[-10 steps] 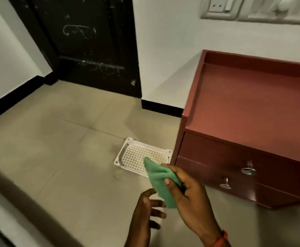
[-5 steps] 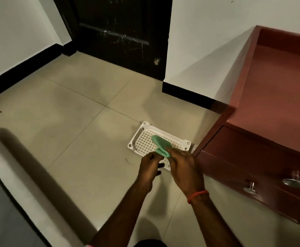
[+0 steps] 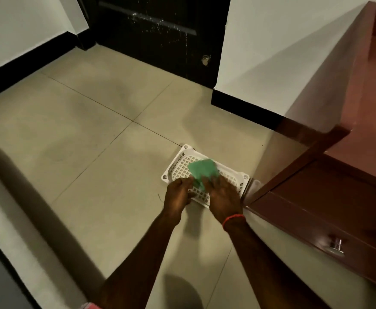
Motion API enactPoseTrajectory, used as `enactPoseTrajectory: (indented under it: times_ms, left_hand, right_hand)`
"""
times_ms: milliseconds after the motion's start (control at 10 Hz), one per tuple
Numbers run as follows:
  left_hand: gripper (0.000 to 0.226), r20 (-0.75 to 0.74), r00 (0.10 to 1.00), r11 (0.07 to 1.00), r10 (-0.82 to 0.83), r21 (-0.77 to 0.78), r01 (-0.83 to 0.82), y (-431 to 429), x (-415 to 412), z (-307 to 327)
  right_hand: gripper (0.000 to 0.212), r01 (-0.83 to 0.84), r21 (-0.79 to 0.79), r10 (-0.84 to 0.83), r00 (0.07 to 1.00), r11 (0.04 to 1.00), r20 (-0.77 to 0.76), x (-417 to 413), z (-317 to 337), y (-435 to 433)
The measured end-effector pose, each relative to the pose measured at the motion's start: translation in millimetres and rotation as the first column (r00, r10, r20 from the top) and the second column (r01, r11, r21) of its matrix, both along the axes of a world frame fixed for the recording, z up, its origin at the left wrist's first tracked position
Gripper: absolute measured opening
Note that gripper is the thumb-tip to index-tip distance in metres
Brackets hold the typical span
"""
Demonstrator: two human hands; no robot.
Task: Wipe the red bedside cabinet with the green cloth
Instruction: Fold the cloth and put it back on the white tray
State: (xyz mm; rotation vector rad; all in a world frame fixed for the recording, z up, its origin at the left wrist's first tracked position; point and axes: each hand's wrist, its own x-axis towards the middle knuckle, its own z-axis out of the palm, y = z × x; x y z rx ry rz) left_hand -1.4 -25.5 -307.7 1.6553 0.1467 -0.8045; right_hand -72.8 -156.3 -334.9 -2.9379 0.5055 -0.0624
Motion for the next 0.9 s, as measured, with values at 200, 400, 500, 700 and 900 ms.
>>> enactPoseTrajectory:
  times_ms: [200, 400, 500, 700, 900]
  left_hand:
    - [0.027, 0.163, 0.966, 0.959, -0.201, 0.233, 0.16, 17.0, -9.6, -50.4]
    - [0.053, 0.363, 0.817, 0.88, -0.448, 0.339, 0.331, 5.7, -11.9, -46.2]
    - [0.039, 0.372, 0.855, 0.914, -0.361, 0.322, 0.246, 1.3, -6.5, -51.5]
    - [0.015, 0.452, 0.863, 0.962, -0.225, 0.244, 0.124, 3.5, -2.1, -57.4]
    - [0.027, 0.624, 0.756, 0.98, -0.195, 0.159, 0.121, -5.9, -1.5, -52.3]
  right_hand:
    - [0.062, 0.011, 0.072, -0.003, 0.993, 0.997, -0.119, -24.5, -47.5, 13.6]
    - [0.069, -0.034, 0.123, 0.051, 0.989, 0.992, -0.137, -15.5, -51.2, 5.1]
    - [0.059, -0.009, 0.159, 0.032, 0.99, 0.987, -0.139, -1.6, -50.3, -0.3]
    - [0.042, 0.019, 0.278, 0.015, 0.993, 0.96, -0.12, 12.8, -51.8, -12.5]
    - [0.052, 0.074, 0.03, -0.078, 0.983, 0.997, 0.164, 21.1, -33.7, -18.4]
